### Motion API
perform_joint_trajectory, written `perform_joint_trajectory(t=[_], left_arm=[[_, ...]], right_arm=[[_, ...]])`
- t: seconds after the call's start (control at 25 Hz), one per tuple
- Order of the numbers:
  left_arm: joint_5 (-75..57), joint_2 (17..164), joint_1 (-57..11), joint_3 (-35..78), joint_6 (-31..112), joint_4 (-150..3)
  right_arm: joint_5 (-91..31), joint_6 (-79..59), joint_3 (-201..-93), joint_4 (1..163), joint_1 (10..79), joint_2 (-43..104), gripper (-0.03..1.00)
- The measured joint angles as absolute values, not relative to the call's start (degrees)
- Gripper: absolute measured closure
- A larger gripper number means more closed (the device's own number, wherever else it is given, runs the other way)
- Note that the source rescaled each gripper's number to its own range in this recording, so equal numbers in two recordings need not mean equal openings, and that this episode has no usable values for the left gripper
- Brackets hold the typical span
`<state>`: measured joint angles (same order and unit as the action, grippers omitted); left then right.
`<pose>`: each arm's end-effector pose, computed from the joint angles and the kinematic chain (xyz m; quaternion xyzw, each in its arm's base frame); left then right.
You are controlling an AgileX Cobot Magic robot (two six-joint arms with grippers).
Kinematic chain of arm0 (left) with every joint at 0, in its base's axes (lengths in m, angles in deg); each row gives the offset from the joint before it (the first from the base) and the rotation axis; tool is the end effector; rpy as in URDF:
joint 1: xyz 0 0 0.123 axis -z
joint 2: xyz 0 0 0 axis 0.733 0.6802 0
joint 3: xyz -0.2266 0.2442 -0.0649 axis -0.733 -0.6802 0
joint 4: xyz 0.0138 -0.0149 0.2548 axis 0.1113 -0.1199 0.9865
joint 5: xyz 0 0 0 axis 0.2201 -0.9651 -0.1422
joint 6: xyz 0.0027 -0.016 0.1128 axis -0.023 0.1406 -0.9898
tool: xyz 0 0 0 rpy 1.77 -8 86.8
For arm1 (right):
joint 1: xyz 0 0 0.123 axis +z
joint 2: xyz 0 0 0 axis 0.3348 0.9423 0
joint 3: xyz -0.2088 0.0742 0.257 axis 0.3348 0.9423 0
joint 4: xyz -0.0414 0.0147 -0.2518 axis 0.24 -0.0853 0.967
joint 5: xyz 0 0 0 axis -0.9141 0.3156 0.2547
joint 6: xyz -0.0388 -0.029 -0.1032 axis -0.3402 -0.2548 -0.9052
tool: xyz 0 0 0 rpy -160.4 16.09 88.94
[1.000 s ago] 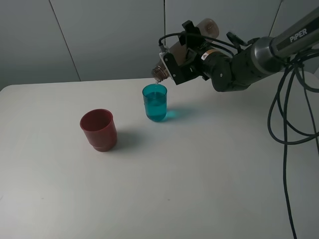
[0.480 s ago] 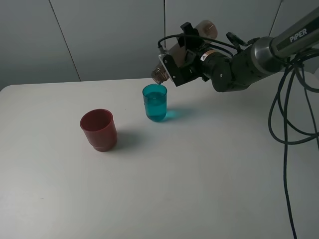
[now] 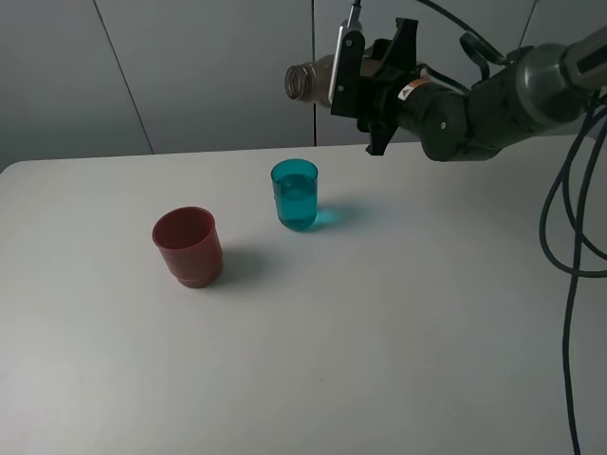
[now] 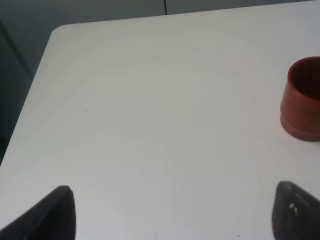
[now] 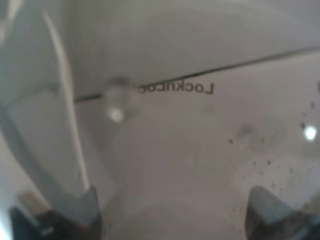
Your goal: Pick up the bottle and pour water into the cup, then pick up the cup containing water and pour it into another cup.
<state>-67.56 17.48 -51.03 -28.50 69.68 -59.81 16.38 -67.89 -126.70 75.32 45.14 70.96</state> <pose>-0.0391 -0.0018 0.2705 0.0038 0.8560 0.0419 0.5152 0.4258 0.1851 0.2133 -0.5410 0.5625 -0.2840 0.5570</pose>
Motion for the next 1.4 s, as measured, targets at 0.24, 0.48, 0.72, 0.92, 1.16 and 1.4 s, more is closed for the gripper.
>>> perform_joint_trajectory(t=[0.24, 0.48, 0.72, 0.92, 1.16, 1.4], left_arm=[[-67.56, 17.48, -51.03, -28.5, 69.68, -59.81], [-67.56, 17.48, -51.03, -28.5, 69.68, -59.81], [-67.56, 17.48, -51.03, -28.5, 69.68, -59.81], [-67.56, 17.48, -51.03, -28.5, 69.68, -59.81], [-67.56, 17.48, -51.03, -28.5, 69.68, -59.81], [-67.56, 17.48, -51.03, -28.5, 69.68, -59.81]], right_arm=[[15.69, -33.46, -121.08, 75.48, 44.12, 68.03, 0.9], [15.49, 1.47, -119.44, 81.04, 38.36, 68.47, 0.9], [21.08, 14.36, -119.44, 84.22, 34.38, 74.93, 0.9], [23.73, 12.49, -119.54, 84.39, 33.49, 79.14, 0.9], [26.77, 8.66, -119.92, 84.39, 33.49, 81.06, 0.9], [25.73, 8.44, -119.92, 84.39, 33.49, 81.49, 0.9]])
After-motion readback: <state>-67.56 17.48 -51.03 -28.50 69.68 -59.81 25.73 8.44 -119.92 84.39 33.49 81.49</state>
